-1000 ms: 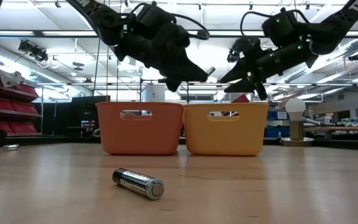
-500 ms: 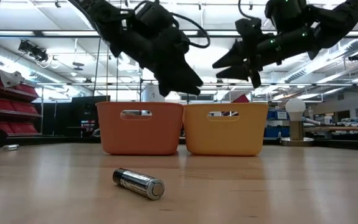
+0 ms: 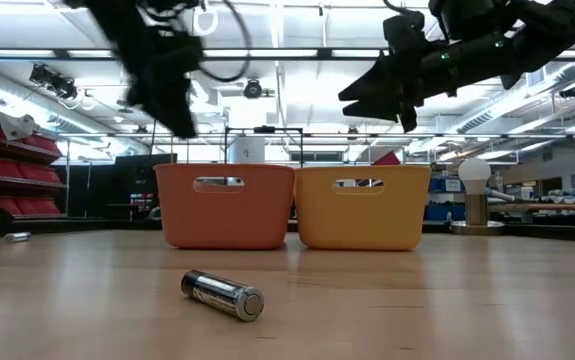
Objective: Sort batteries
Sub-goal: Put the silver battery into the yellow bin
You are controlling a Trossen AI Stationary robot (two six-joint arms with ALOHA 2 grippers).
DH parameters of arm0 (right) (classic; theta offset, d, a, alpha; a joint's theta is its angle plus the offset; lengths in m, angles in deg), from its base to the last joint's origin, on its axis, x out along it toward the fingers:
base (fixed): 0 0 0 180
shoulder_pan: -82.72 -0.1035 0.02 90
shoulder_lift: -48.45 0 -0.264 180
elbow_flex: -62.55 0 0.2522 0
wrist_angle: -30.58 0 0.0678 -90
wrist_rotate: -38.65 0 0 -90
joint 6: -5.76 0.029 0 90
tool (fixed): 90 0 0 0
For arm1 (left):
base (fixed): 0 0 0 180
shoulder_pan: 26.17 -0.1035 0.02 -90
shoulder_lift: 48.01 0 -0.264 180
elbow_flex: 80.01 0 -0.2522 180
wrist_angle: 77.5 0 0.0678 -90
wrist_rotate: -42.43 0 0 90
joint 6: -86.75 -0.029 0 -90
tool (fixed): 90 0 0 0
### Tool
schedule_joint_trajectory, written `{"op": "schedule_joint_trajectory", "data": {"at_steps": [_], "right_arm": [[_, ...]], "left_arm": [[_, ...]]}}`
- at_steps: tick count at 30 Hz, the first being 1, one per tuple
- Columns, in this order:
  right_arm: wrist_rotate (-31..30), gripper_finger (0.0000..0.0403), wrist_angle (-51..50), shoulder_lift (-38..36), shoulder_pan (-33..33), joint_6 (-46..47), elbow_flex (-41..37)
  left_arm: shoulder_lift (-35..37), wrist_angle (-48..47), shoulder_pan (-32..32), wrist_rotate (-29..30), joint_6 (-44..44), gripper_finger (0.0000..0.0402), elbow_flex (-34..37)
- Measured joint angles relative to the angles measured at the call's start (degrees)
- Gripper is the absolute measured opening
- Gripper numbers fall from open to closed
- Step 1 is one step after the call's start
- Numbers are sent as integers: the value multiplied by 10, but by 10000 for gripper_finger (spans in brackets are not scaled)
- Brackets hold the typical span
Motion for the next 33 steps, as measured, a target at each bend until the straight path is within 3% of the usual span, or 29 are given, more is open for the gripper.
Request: {"op": "schedule_joint_trajectory", "data": {"at_steps": [8,18,27,33], "right_arm": [[0,159,-5,1,-2,-6,0],[0,159,-5,1,-2,-18,0],[3,159,-12,1,-2,-26,0],[5,159,-23,1,-2,-26,0]], "left_arm": [[104,-44,37,17,201,185,110],[104,-140,41,-112,401,185,242],[103,-120,41,-143,436,163,264],[97,-118,60,-199,468,144,268]]}}
